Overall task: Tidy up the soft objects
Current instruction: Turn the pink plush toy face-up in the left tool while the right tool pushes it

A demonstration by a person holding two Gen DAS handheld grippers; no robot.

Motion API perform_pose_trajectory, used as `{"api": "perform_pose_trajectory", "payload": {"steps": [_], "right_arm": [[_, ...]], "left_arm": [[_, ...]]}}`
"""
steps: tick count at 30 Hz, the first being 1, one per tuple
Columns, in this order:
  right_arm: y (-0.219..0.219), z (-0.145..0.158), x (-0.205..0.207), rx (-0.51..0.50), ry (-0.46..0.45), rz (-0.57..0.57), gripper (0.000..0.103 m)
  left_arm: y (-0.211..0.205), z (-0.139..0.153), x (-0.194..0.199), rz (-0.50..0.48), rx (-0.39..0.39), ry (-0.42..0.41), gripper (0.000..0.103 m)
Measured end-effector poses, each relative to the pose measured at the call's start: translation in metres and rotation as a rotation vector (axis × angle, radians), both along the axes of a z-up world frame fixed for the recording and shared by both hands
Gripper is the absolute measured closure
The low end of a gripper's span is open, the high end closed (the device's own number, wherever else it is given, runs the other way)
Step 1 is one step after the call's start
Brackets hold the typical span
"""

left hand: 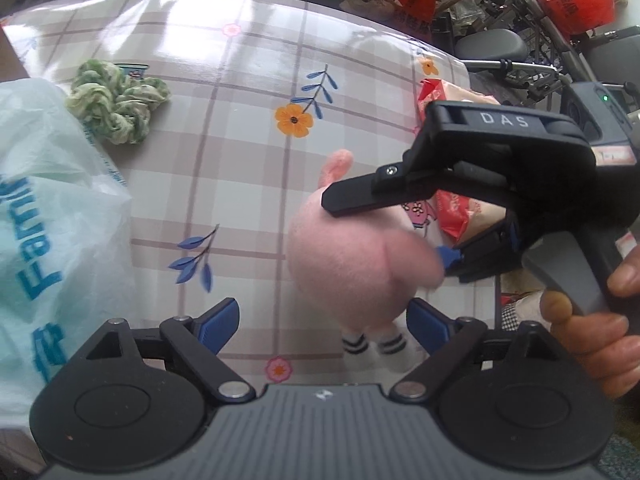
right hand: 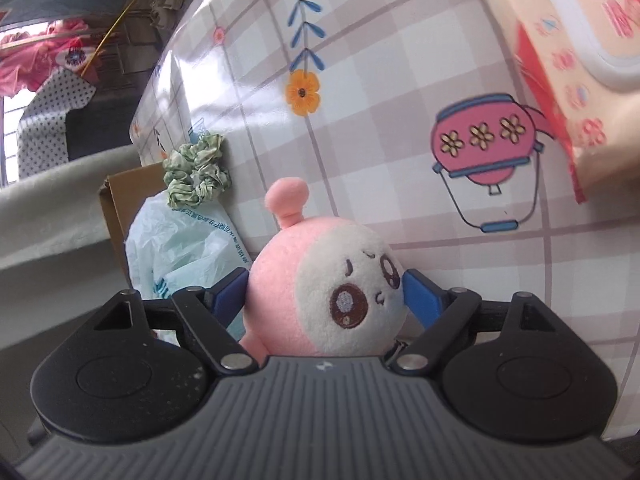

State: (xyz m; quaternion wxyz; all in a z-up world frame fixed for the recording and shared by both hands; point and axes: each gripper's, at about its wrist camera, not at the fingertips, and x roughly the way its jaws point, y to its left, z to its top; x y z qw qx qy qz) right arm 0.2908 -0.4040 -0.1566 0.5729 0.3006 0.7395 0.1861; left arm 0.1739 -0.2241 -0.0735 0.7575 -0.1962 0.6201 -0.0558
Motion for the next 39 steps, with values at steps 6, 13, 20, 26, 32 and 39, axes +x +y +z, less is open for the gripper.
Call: {"api": "perform_pose_trajectory", "payload": {"steps": [6,13,20,26,32,39], "right_arm": [[0.010,-0.002,0.001,0.000,0.003,-0.004,0.018],[0.010,0.011,-0.008,0.044,0.020,-0.038,0.017],[0.004,0.017,-0.010,0.089,0.004,-0.076,0.017],[0.011,0.011,0.008,0.085,-0.049,-0.067,0.017],[0.039,-0.013,0.021,0.065,-0.012,0.019,0.017],[0.061,-0.029,0.010,0.089,0.060,0.105,0.021]], "left_arm": [[0.021,0.011,-0.013,0.049,0.024,0.009,0.012],[0.024,0.016,-0.014,0.052,0.024,-0.001,0.012],[0.026,0.012,-0.013,0.053,0.049,0.006,0.012],[0.034,0.005,-0.010,0.094,0.079,0.016,0.014],[0.032,0.005,-0.006,0.101,0.087,0.011,0.014],[0.020,-0.017,-0.003,0.109,0.040,0.077,0.014]]}}
